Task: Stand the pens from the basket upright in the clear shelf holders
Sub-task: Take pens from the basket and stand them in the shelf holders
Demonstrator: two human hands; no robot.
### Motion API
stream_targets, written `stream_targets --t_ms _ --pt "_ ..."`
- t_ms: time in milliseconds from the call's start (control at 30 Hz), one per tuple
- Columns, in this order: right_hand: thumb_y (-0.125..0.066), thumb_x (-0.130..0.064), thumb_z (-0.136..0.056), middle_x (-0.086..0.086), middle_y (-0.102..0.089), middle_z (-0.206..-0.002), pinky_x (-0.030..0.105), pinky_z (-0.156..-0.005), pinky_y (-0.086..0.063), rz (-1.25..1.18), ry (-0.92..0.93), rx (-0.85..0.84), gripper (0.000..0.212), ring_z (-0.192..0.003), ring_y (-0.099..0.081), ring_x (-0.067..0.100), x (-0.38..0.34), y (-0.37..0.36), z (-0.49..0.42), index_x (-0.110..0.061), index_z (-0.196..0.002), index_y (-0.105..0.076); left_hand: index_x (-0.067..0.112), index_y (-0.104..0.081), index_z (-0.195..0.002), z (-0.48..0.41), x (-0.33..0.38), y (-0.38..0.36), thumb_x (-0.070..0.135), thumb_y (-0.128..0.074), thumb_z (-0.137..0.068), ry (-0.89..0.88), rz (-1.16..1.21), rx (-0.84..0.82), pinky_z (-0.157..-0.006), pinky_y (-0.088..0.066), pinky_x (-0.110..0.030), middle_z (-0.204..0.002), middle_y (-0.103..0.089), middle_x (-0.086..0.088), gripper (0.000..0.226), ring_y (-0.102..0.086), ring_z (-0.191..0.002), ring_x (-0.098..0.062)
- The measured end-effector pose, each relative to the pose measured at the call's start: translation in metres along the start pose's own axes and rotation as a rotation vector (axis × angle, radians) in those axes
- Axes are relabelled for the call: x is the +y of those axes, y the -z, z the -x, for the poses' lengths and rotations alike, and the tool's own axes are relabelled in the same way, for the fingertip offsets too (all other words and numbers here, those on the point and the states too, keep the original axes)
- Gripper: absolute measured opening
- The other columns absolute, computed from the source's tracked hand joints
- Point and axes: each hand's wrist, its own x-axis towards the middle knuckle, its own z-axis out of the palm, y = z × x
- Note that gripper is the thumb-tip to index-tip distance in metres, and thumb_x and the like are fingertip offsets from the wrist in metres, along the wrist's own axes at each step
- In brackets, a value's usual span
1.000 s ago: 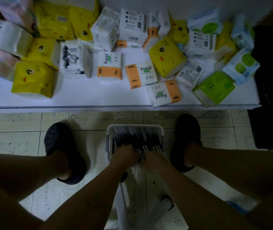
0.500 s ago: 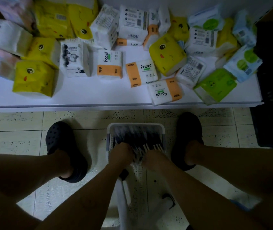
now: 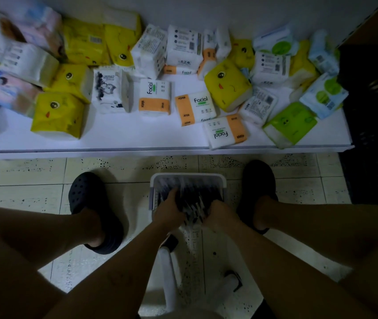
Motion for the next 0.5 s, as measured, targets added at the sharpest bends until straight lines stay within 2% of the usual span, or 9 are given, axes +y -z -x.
stream_targets --t_ms 133,267,367,433,500 --pt "-0.057 -0.019 -0.095 0.009 -0.062 -0.073 0.025 -0.048 -0.048 -0.171 -0.136 -0.13 0.025 -0.054 -0.058 0.015 0.005 0.013 0.017 -0.009 -0.072 -0.056 0.01 -0.059 -0.12 0.005 0.011 0.008 0.016 -0.057 -0.09 -0.003 -0.047 -0.063 -0.092 -0.052 -0.044 -0.114 -0.064 -0.014 0.03 -0.06 -0.104 -0.029" --pt "-0.05 -0.011 -0.098 0.01 -0.06 -0.07 0.031 -0.057 -0.052 -0.247 -0.11 -0.104 0.023 -0.053 -0.059 0.016 0.008 0.029 0.047 -0.008 -0.075 -0.053 0.015 -0.059 -0.122 0.021 0.021 0.013 0.012 -0.055 -0.089 -0.041 -0.015 -0.064 -0.092 -0.052 -0.04 -0.115 -0.063 -0.007 0.033 -0.059 -0.105 -0.025" --pt "-0.056 -0.008 -0.091 0.005 -0.059 -0.058 0.025 -0.051 -0.045 -0.247 -0.016 -0.008 0.023 -0.047 -0.053 0.014 0.01 0.038 0.072 -0.009 -0.069 -0.052 0.017 -0.061 -0.113 0.035 0.029 0.016 0.008 -0.055 -0.088 -0.112 0.013 -0.068 -0.085 -0.053 -0.034 -0.109 -0.064 -0.007 0.026 -0.06 -0.099 -0.023" --pt "-0.059 -0.004 -0.085 0.01 -0.058 -0.068 0.024 -0.054 -0.044 -0.302 0.077 0.103 0.014 -0.058 -0.053 0.02 0.009 0.039 0.085 -0.006 -0.072 -0.056 0.019 -0.06 -0.102 0.046 0.037 0.021 0.007 -0.055 -0.09 -0.184 0.055 -0.066 -0.081 -0.055 -0.034 -0.101 -0.065 -0.007 0.017 -0.062 -0.092 -0.021" --pt "-0.058 -0.008 -0.089 0.005 -0.056 -0.067 0.013 -0.05 -0.041 -0.351 0.165 0.204 0.021 -0.059 -0.054 0.015 0.005 0.041 0.098 -0.013 -0.07 -0.055 0.023 -0.058 -0.095 0.06 0.048 0.029 0.008 -0.058 -0.09 -0.261 0.147 -0.027 -0.07 -0.055 -0.028 -0.088 -0.065 -0.001 0.015 -0.062 -0.079 -0.015"
